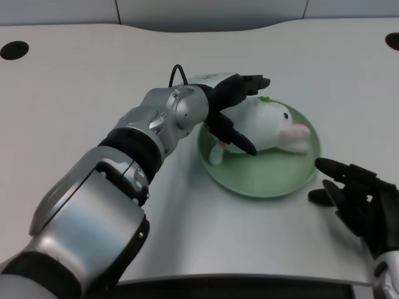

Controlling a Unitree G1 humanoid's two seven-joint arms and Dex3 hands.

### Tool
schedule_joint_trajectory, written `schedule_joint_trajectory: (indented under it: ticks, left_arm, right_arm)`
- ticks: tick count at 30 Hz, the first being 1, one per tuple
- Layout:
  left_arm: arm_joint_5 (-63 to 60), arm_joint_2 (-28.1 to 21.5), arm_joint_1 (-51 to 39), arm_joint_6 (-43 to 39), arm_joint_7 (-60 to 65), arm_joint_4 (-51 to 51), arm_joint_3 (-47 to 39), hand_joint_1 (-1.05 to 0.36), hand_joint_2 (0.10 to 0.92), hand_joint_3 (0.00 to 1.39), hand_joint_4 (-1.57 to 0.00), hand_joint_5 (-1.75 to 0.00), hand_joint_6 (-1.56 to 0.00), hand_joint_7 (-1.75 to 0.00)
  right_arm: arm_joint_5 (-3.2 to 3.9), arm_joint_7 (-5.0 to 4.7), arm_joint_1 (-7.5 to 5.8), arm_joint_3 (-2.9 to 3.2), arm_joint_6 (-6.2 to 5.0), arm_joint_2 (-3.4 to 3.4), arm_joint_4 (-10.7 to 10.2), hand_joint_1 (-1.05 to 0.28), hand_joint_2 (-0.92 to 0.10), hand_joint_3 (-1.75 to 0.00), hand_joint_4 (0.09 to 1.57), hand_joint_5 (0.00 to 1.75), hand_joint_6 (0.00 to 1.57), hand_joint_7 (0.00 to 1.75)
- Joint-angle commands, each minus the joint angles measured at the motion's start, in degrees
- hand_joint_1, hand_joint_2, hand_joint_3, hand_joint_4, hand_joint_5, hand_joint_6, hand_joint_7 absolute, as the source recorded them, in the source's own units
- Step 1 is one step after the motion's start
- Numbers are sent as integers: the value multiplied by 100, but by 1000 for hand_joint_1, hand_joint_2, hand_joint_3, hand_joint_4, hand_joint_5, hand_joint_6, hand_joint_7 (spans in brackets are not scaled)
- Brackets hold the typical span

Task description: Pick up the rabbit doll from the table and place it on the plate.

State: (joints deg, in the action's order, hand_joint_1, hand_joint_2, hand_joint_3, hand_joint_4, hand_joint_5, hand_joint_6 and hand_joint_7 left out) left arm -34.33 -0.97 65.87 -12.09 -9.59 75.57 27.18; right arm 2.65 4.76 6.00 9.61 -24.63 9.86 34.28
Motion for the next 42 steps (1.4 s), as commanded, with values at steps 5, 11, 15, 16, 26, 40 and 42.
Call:
schedule_joint_trajectory:
  ticks: [5,11,15,16,26,40,42]
  left_arm:
    - [63,-59,108,-37,-17,-4,-81,-988,896,4,1,1,1,1]
    - [304,-593,57,-518,-266,-167,-338,-981,915,12,1,1,1,1]
    - [510,-957,-136,-871,-432,-359,-519,-947,920,14,1,1,1,1]
    - [547,-1045,-191,-940,-451,-419,-552,-924,921,20,1,1,-11,-6]
    - [1208,-1942,-1077,-1343,-669,-1272,-1181,-852,920,21,-37,-22,-67,-26]
    - [2035,-2642,-2976,-1725,-799,-2749,-1948,-705,912,5,-101,-64,-135,-31]
    - [2049,-2667,-3269,-1783,-674,-2975,-2023,-678,912,3,-130,-83,-153,-35]
  right_arm:
    - [25,-18,-35,19,17,8,-22,-387,-921,-218,799,771,973,3]
    - [59,10,36,34,-29,2,91,-402,-921,-208,794,766,975,4]
    - [60,11,66,36,17,16,112,-404,-921,-211,783,760,969,0]
    - [61,6,72,38,33,17,112,-412,-921,-208,786,759,971,2]
    - [41,7,74,34,-50,12,131,-416,-921,-204,794,760,983,8]
    - [82,-1,-11,25,51,-66,-49,-396,-921,-191,803,779,990,11]
    - [78,6,-16,21,78,-56,-76,-401,-921,-191,799,778,987,9]
